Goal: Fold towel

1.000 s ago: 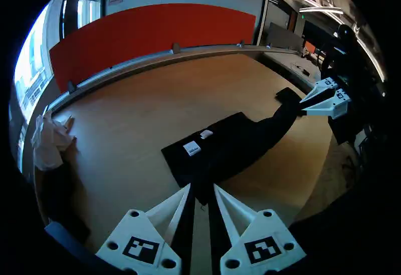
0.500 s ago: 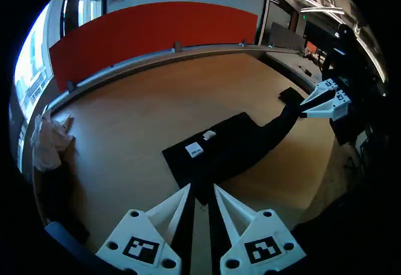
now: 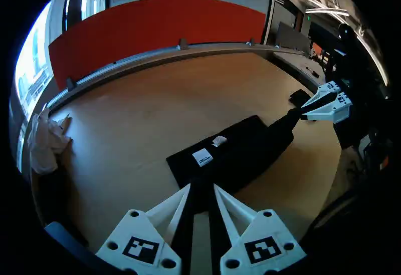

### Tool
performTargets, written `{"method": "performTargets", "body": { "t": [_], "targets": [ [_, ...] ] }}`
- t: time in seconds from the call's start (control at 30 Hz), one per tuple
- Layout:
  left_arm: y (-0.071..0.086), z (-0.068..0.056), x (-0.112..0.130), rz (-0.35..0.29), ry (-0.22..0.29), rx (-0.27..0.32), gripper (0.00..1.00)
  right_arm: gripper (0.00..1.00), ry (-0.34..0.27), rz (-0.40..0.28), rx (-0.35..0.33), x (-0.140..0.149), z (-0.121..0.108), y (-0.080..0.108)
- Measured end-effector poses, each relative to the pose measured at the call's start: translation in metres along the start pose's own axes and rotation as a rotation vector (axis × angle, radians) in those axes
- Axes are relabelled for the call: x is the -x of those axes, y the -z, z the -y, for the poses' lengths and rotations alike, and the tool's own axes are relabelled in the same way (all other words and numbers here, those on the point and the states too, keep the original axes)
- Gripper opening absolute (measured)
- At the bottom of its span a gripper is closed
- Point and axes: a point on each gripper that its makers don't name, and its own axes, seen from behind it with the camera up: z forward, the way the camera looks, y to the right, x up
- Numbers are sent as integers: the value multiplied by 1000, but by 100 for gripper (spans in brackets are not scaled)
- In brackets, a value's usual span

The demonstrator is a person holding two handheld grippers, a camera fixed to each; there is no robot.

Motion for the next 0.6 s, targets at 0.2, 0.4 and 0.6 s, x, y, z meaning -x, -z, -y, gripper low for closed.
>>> {"method": "performTargets", "body": {
  "t": [0.2,0.4,0.6],
  "targets": [
    [-18,5,4,21,-3,-7,16,13,-8,31,-1,10,-7,-13],
    [-31,7,8,35,3,-8,16,13,-16,56,3,18,-14,-24],
    [-46,11,15,52,8,-14,16,13,-37,79,0,26,-22,-39]
  ]
}}
